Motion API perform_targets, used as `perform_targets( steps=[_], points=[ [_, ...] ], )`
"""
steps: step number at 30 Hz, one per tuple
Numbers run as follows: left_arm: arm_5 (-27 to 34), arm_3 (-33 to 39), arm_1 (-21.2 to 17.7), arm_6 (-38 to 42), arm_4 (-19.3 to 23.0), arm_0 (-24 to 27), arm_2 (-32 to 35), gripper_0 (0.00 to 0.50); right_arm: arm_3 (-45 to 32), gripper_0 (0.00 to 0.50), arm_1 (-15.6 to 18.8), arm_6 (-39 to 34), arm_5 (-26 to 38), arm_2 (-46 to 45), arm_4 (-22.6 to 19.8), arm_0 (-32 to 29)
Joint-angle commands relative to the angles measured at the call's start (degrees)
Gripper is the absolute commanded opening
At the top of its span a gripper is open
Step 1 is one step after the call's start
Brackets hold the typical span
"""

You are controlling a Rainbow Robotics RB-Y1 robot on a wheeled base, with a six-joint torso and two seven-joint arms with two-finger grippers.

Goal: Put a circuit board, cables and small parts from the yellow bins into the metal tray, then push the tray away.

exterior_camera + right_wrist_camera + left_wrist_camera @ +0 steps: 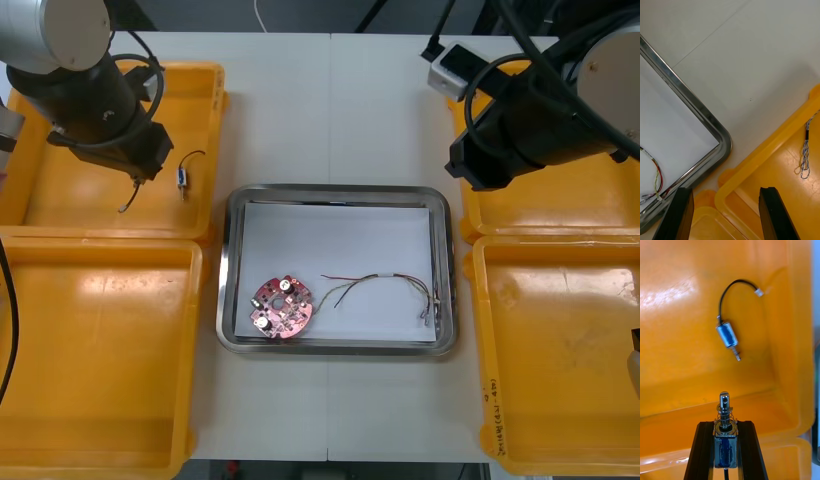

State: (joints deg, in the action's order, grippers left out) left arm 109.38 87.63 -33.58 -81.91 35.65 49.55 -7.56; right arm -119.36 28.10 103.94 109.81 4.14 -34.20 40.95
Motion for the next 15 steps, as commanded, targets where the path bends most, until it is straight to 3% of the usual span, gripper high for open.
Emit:
perform_targets(
  steps=[1,15],
  points=[
    [0.62,5.1,3.34,3.77,-0.49,2.74,1.41,0.0,1.85,0.5,3.19,2.14,0.19,-4.49,-0.78,3.26],
    [0.62,10.28,8.7,14.5,-0.4,2.74,-6.76,0.001,14.07,0.5,9.08,3.64,0.19,-13.98,0.01,7.3]
  ],
)
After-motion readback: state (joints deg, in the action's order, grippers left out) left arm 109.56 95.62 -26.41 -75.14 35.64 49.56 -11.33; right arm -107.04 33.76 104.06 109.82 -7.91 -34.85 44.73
